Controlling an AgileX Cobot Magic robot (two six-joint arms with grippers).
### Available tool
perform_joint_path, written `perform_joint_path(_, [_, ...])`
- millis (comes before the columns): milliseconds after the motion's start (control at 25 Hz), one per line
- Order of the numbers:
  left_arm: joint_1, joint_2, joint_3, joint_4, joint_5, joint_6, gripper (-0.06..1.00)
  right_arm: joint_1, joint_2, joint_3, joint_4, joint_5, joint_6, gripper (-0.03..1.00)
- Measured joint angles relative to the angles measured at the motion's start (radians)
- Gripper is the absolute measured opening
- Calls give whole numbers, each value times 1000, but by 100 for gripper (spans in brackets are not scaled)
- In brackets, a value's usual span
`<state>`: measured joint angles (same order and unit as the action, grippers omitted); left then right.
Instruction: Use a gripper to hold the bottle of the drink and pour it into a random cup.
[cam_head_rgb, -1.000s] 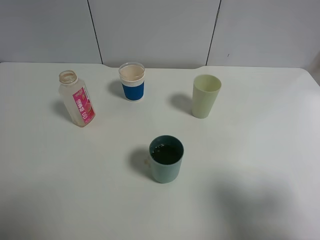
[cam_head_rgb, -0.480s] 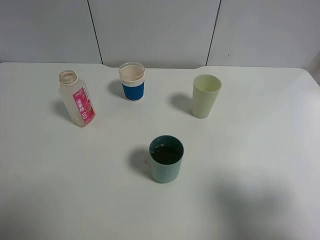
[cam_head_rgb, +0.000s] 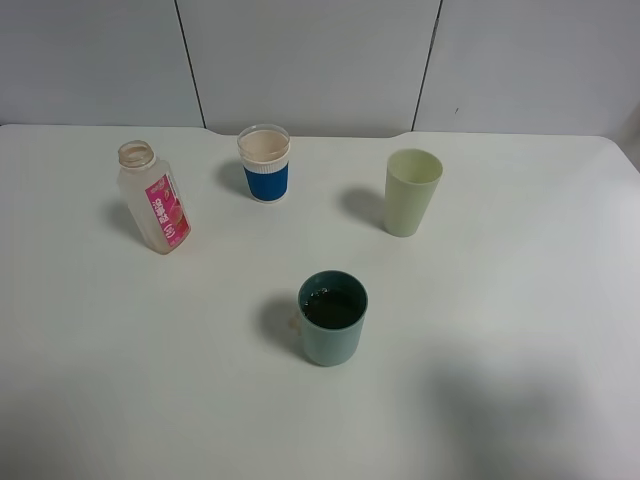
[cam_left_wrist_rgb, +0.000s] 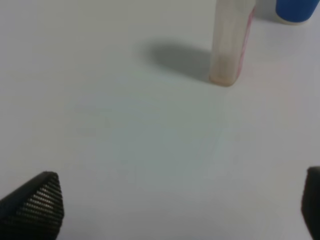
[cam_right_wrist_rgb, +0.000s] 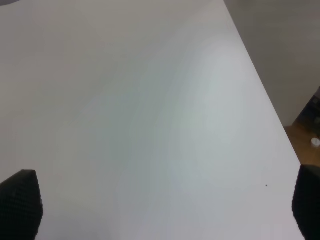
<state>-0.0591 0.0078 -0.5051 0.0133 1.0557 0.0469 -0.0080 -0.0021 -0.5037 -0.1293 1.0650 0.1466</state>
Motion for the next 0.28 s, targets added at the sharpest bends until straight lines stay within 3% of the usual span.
perform_joint_path(280, [0, 0, 0, 0, 0, 0, 92, 0, 0, 0, 0, 0, 0, 100])
